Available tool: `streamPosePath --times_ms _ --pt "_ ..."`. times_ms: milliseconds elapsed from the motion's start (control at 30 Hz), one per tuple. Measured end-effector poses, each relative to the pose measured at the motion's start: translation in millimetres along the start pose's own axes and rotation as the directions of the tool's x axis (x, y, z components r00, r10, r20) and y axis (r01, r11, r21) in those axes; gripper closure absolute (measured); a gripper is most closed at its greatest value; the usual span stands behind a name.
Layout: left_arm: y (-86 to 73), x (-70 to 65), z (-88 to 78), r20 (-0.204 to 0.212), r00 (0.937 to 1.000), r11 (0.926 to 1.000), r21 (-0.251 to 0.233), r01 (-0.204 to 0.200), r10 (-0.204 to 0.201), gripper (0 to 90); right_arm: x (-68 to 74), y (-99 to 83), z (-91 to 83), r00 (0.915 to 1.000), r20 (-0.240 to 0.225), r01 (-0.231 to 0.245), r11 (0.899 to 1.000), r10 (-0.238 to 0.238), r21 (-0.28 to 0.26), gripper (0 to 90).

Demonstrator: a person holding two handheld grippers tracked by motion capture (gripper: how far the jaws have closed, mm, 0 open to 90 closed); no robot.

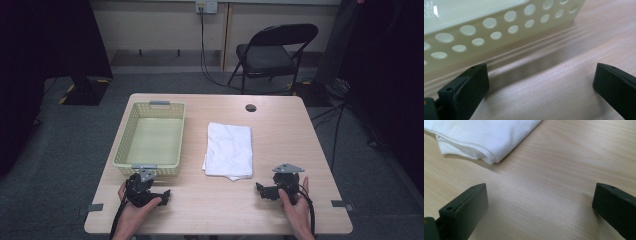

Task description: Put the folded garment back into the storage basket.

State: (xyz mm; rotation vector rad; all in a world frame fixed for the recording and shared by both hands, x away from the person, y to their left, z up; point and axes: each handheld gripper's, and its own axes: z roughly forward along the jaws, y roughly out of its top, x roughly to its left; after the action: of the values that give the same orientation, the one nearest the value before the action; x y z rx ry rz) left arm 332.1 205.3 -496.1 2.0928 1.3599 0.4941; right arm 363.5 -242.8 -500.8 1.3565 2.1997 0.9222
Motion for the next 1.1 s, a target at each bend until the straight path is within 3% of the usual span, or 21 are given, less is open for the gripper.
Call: streamPosePath --times_ms 467,767,1100 --pt "-1.8 -0.6 -1.4 -0.007 1.0000 1.0000 -0.003 0.004 -0.004 0.0 0.3 -2.4 -2.0 0.9996 0.027 -0.008 1.000 0.008 0.005 0.0" --pt "2.1 -0.8 -4.1 -0.010 0.9999 0.9989 0.047 0.008 -0.007 1.9 0.8 -2.4 -2.0 0.9994 0.032 -0.012 1.000 0.012 0.004 0.0" --pt "2.1 -1.4 -9.0 0.002 0.9999 0.9995 0.031 0.011 -0.011 6.8 1.0 -2.6 -2.2 0.9993 0.034 -0.014 1.000 0.014 0.004 0.0"
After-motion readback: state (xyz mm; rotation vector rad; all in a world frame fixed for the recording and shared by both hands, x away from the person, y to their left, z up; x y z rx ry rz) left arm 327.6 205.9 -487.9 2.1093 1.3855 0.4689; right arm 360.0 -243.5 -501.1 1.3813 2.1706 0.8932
